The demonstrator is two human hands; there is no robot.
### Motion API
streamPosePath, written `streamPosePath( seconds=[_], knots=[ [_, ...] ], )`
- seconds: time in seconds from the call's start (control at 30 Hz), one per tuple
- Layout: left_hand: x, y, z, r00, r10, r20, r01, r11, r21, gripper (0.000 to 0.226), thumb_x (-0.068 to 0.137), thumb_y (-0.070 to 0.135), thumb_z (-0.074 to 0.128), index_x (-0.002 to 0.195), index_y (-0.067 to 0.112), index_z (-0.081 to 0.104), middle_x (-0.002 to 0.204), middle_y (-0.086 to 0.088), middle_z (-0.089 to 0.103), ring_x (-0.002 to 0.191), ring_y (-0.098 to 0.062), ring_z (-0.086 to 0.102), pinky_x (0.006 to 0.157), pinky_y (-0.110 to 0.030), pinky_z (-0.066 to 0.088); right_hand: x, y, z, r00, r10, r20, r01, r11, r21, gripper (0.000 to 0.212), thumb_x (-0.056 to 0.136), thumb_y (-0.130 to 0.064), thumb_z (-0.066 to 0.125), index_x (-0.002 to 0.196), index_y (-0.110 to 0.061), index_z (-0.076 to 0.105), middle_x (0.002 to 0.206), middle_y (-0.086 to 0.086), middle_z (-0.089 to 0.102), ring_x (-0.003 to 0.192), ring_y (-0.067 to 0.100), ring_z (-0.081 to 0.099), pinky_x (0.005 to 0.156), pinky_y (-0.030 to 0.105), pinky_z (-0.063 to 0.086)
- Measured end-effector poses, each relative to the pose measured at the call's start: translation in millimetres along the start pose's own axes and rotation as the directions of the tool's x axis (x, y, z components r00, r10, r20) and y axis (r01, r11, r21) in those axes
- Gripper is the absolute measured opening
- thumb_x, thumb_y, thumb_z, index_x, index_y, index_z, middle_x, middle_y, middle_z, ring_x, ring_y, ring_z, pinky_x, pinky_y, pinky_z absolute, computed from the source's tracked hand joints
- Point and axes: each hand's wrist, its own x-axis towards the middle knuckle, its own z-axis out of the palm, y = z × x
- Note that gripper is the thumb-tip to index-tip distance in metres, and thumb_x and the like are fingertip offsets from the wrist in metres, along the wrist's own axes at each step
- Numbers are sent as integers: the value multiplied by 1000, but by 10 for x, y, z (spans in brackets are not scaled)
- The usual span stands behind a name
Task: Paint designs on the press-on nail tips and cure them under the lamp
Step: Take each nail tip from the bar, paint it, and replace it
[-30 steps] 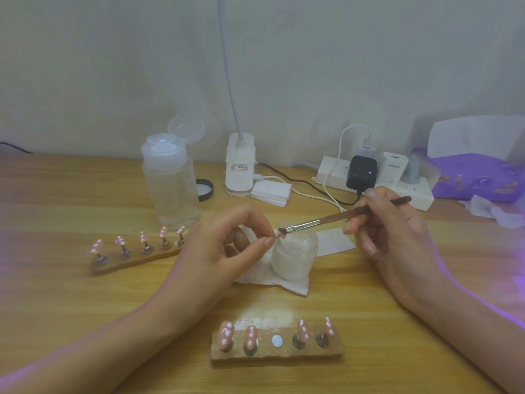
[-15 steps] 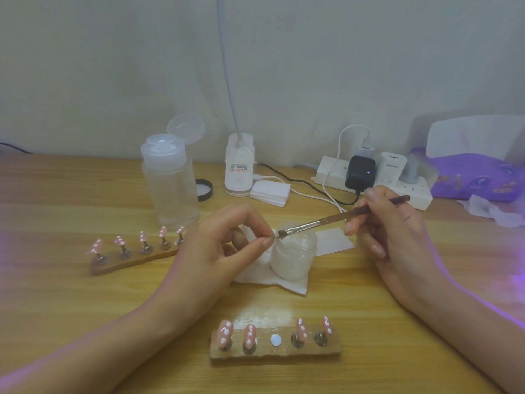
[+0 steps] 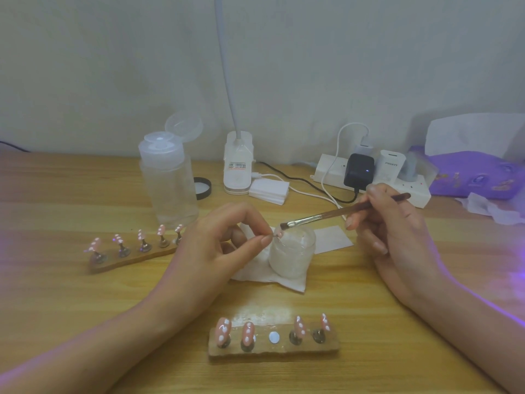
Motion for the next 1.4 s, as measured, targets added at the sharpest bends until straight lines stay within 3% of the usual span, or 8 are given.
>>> streamPosePath(
  seconds=[0.33, 0.53, 0.77, 0.87, 1.0, 1.13, 1.3, 1.4],
  knots=[
    [5, -4, 1, 1000, -7, 10, 7, 1000, -2, 18, 88, 12, 72, 79, 25, 66, 71, 18, 58, 61, -7, 52, 57, -16, 43, 1, 16, 4, 1000, -6, 23, 7, 999, -40, 22, 87, -40, 56, 73, -24, 61, 64, 6, 68, 37, 7, 29, 47, 14, 34],
    [2, 11, 4, 1000, -9, 14, 9, 1000, -11, 6, 85, 25, 68, 79, 25, 66, 69, 19, 57, 62, -6, 51, 58, -17, 43, 2, 7, -5, 1000, 16, -6, -16, 1000, 3, 23, 86, -38, 57, 68, -27, 64, 62, 5, 68, 36, 6, 29, 41, 12, 32],
    [2, 15, 7, 1000, -22, 14, 22, 999, -27, 5, 83, 27, 67, 79, 25, 66, 70, 16, 58, 61, -9, 52, 58, -20, 45, 7, 6, -7, 999, 19, -31, -18, 1000, 5, 22, 89, -34, 56, 73, -20, 61, 61, 7, 67, 37, 7, 27, 40, 12, 30],
    [3, 4, 7, 1000, -19, 11, 19, 1000, -24, 11, 87, 22, 72, 78, 24, 66, 67, 20, 57, 60, -6, 50, 57, -16, 43, -5, 10, 5, 1000, 7, 17, -7, 1000, -25, 22, 89, -36, 55, 72, -23, 61, 61, 6, 67, 37, 7, 27, 41, 12, 31],
    [-4, 7, 2, 1000, -15, 17, 16, 1000, -15, 10, 88, 21, 71, 80, 24, 66, 67, 20, 58, 60, -6, 51, 58, -17, 44, 12, 15, -27, 998, 9, -62, -9, 1000, 4, 23, 93, -31, 54, 75, -18, 59, 61, 6, 66, 37, 6, 26, 39, 12, 27],
    [1, 6, 4, 1000, -14, 14, 14, 1000, -7, 16, 89, 13, 72, 79, 25, 67, 66, 21, 56, 60, -7, 50, 58, -16, 42, 4, 22, -11, 1000, -6, 12, 6, 1000, -24, 21, 87, -38, 56, 73, -23, 61, 63, 7, 67, 37, 7, 27, 43, 14, 29],
    [-5, 7, 5, 1000, 6, 25, -6, 1000, 18, 13, 90, 11, 70, 81, 18, 66, 60, 24, 53, 53, -3, 42, 55, -8, 34, 15, 18, -16, 1000, 16, -14, -16, 1000, 12, 24, 89, -37, 56, 69, -26, 64, 63, 6, 67, 37, 7, 27, 39, 13, 29],
    [-3, 4, 6, 1000, 10, 23, -10, 1000, 21, 13, 90, 12, 70, 81, 22, 66, 59, 23, 51, 54, -3, 40, 56, -9, 35, 9, 25, -7, 1000, -1, 26, 1, 1000, -20, 21, 89, -38, 55, 75, -22, 60, 63, 7, 68, 36, 7, 28, 42, 14, 29]
  ],
)
